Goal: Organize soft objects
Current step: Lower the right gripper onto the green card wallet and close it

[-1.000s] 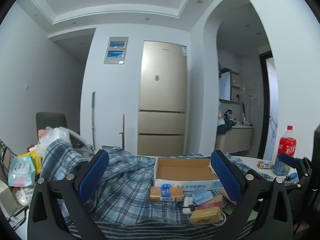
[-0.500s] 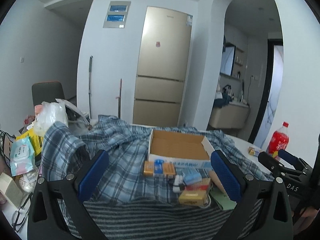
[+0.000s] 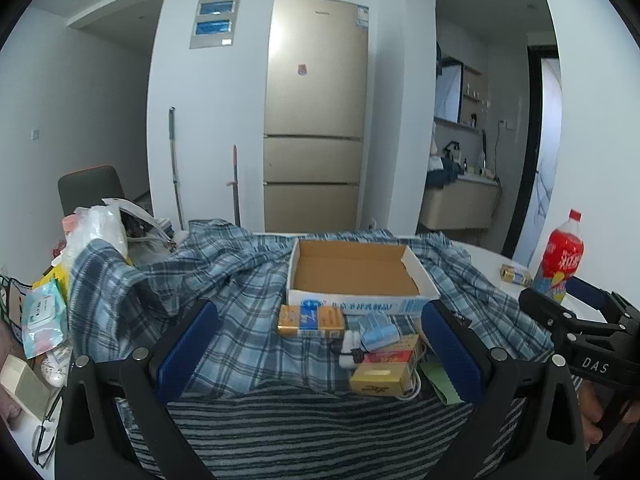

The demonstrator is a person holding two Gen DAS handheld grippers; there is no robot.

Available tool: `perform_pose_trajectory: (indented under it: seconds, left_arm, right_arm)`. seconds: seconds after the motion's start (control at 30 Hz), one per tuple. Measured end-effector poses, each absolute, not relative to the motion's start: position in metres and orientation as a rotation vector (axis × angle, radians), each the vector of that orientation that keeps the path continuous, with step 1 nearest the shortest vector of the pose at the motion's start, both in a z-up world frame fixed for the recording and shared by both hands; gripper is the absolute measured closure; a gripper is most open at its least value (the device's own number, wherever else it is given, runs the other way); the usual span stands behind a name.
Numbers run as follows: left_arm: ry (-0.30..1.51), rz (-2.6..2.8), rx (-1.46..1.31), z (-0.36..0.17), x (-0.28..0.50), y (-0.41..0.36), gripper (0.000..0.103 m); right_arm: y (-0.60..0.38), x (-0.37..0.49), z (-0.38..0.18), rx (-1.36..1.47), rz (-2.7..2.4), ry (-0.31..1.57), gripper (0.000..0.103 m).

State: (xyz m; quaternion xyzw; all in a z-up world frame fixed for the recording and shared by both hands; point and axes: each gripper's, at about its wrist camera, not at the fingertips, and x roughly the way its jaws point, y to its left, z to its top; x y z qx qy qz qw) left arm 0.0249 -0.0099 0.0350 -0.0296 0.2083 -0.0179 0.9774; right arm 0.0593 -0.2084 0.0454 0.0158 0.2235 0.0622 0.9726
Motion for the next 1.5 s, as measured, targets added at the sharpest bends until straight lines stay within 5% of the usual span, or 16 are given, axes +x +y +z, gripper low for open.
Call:
perform_pose_trajectory:
  seconds: [0.77,1.23,1.33,1.5]
  left_arm:
    - [0.638,-0.089,0.025,-0.030,0.082,-0.021,0.003]
    - [0.727,-0.109,-0.010,-0.050,0.097,-0.015,0.003]
    - [0.729,-0.111,-0.014,-0.050,0.096,-0.015,0.003]
    - [0.711,-0.124,-0.010,-0.046,0.093,-0.017,0.003]
  right_arm:
    - [-0.185,0.125,-0.057,0.129,0.141,0.978,0.008]
    - [-0.170,0.136,-0.072,0.056,0.095,1.043,0.012]
    - [-0.170,0.136,-0.072,0.047,0.087,1.044,0.028]
    - [-0.171,0.132,-0.068,0.035,0.085,1.029,0.032]
